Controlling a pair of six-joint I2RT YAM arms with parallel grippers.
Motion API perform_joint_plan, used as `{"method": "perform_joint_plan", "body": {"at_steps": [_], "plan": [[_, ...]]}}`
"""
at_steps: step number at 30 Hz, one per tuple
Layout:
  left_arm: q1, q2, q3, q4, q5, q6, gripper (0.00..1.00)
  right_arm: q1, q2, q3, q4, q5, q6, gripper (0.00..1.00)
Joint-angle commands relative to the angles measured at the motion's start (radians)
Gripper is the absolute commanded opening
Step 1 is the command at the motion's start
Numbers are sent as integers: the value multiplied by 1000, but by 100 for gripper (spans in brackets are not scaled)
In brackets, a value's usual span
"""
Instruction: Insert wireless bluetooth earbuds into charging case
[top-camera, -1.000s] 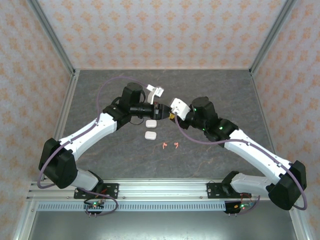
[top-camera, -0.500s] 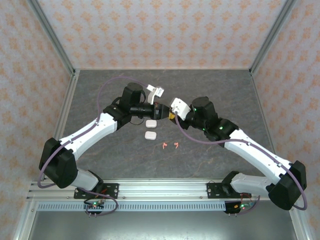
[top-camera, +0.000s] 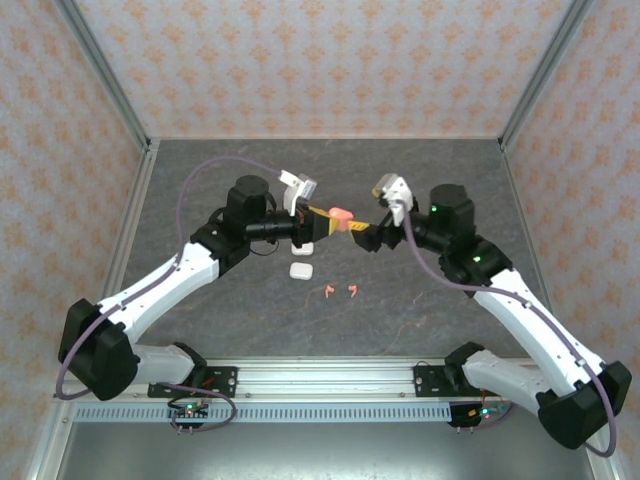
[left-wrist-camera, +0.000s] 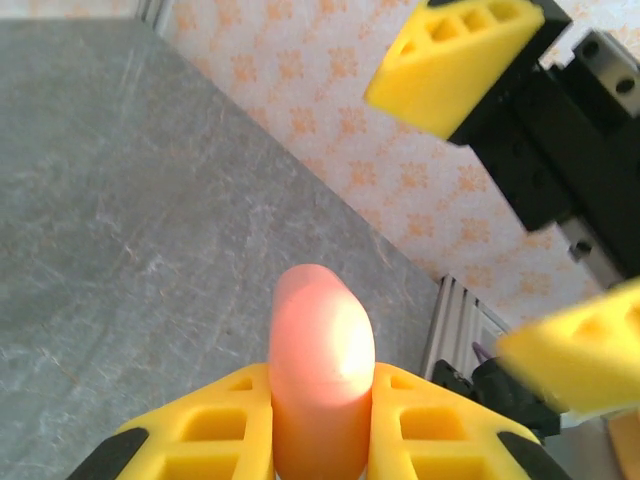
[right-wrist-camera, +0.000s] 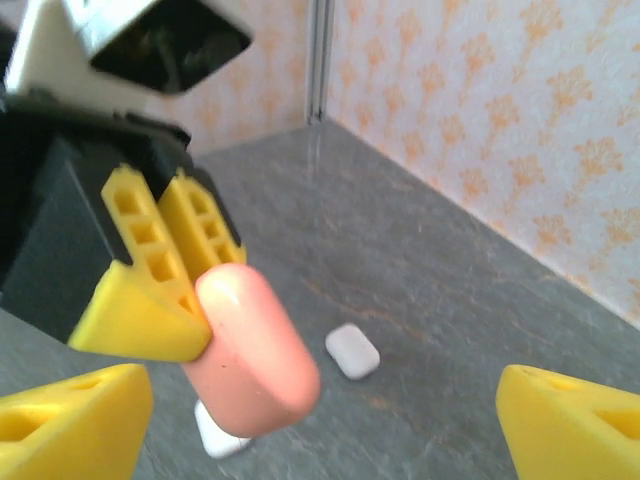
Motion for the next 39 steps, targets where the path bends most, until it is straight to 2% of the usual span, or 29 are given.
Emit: {"method": "perform_joint_plan", "body": {"at_steps": [1, 5, 14, 27, 39], "plan": [[-11, -49, -43, 169, -26, 78, 14, -60, -12, -36, 159, -282, 216, 89], [-17, -95, -98, 256, -19, 125, 10, -91, -1, -65, 281, -322, 343, 89], [-20, -150, -136, 267, -43, 152, 7, -91, 75, -72, 326, -321, 387, 82], [-20, -136, -138, 293, -42, 137, 5, -90, 129, -35, 270, -230, 386, 81], [-22, -138, -133, 268, -39, 151, 5, -90, 195, 36, 247, -208, 406, 81]]}}
